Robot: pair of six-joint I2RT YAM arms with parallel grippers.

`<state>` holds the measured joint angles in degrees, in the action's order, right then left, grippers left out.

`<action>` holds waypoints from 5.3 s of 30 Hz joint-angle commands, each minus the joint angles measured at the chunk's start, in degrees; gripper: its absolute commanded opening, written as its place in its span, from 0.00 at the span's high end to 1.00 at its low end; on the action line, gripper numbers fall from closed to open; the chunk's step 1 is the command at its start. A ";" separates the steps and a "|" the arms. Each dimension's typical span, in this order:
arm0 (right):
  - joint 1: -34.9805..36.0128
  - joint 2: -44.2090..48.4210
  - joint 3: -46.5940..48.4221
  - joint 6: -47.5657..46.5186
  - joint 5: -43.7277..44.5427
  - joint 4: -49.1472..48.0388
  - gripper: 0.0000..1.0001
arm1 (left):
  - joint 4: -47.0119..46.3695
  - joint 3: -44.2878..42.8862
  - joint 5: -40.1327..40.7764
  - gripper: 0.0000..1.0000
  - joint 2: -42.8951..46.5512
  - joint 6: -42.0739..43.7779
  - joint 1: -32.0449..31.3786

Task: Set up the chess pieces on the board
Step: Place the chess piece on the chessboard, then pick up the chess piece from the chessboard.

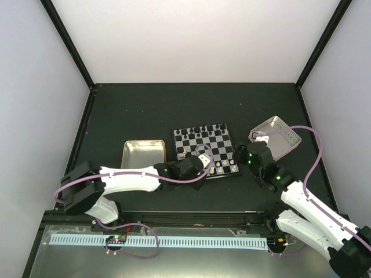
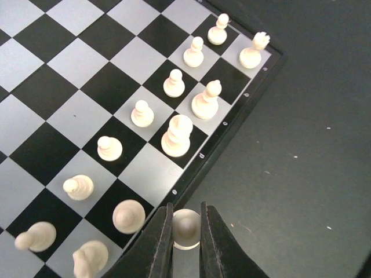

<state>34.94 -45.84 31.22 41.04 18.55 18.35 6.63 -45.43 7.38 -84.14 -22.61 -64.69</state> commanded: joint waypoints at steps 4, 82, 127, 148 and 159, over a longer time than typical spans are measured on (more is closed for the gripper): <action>-1.14 2.22 -0.71 1.20 1.53 0.72 0.33 | -6.77 -3.32 5.77 0.98 -5.29 4.42 -0.79; 7.37 -43.32 25.54 -19.04 -24.54 -4.72 0.37 | 3.91 10.38 15.43 0.52 38.22 -10.68 19.05; 14.62 -63.11 41.10 -14.46 -17.81 11.01 0.58 | 7.68 15.11 16.07 0.46 49.08 -11.05 21.27; 16.64 -67.12 44.81 -22.48 -15.38 14.93 0.58 | 7.30 15.02 15.91 0.45 48.37 -10.96 21.61; 17.07 -64.50 42.78 -24.02 -18.07 15.39 0.57 | 7.32 15.11 15.40 0.45 48.27 -11.02 21.77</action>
<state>51.72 -111.59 75.05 18.31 1.76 31.35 14.57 -29.95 23.22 -35.75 -33.63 -43.29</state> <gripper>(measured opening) 0.426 0.547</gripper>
